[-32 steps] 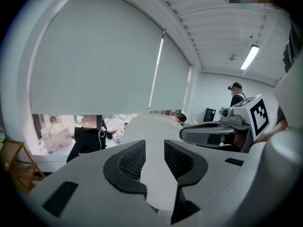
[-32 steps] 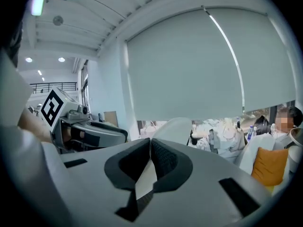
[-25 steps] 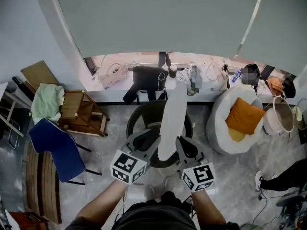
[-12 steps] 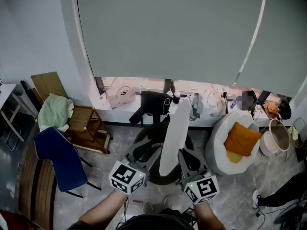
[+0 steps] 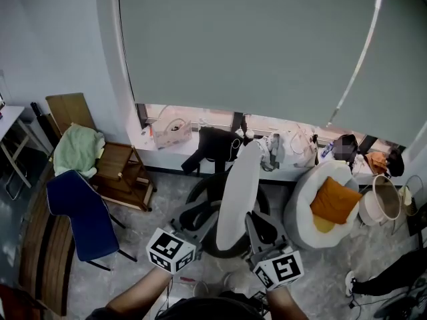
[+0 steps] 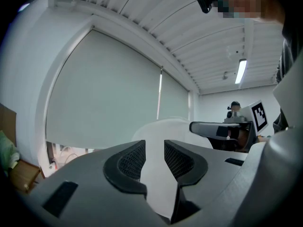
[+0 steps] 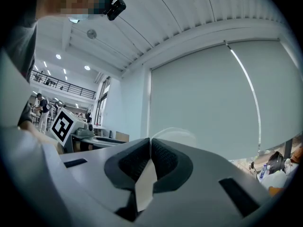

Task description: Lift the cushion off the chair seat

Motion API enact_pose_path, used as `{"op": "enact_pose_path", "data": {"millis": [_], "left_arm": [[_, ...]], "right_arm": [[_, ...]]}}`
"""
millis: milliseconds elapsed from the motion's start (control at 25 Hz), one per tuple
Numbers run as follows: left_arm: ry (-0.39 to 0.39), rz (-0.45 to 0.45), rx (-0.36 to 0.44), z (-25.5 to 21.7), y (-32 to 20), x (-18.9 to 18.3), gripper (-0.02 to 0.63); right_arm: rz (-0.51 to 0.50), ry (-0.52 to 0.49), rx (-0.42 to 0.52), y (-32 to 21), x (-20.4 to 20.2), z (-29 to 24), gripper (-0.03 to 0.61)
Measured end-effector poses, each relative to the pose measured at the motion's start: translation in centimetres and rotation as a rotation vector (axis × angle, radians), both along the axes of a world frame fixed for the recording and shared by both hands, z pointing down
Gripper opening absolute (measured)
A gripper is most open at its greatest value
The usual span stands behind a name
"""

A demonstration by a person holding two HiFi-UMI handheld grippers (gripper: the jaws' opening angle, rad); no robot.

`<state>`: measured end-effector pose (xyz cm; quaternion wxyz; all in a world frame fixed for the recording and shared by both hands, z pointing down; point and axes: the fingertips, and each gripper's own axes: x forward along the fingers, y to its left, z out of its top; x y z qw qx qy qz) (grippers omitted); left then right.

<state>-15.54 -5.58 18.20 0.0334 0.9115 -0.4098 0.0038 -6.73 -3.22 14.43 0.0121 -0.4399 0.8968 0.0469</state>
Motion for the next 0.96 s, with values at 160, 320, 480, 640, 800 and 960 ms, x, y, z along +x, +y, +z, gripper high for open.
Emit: {"op": "enact_pose_path", "data": {"millis": [160, 320, 480, 640, 800, 960], "left_arm": [[0.000, -0.002, -0.028, 1.2, 0.3, -0.2, 0.130], [0.003, -0.010, -0.048, 2.0, 0.5, -0.6, 0.130], [0.009, -0.019, -0.057, 2.3, 0.3, -1.0, 0.130], [0.011, -0.022, -0.062, 2.4, -0.1, -1.1, 0.130], [0.009, -0.024, -0.065, 2.5, -0.1, -0.9, 0.130], [0.004, -0.023, -0.064, 2.5, -0.3, -0.9, 0.130]], "right_arm": [[-0.005, -0.003, -0.010, -0.1, -0.2, 0.4, 0.020], [-0.012, -0.002, -0.022, -0.2, -0.5, 0.7, 0.020], [-0.016, -0.001, -0.033, -0.2, -0.8, 1.1, 0.020], [-0.017, 0.003, -0.038, -0.6, -0.8, 1.2, 0.020], [-0.017, 0.005, -0.043, -0.6, -0.6, 1.5, 0.020], [-0.016, 0.003, -0.049, -0.5, -0.6, 1.7, 0.020]]}}
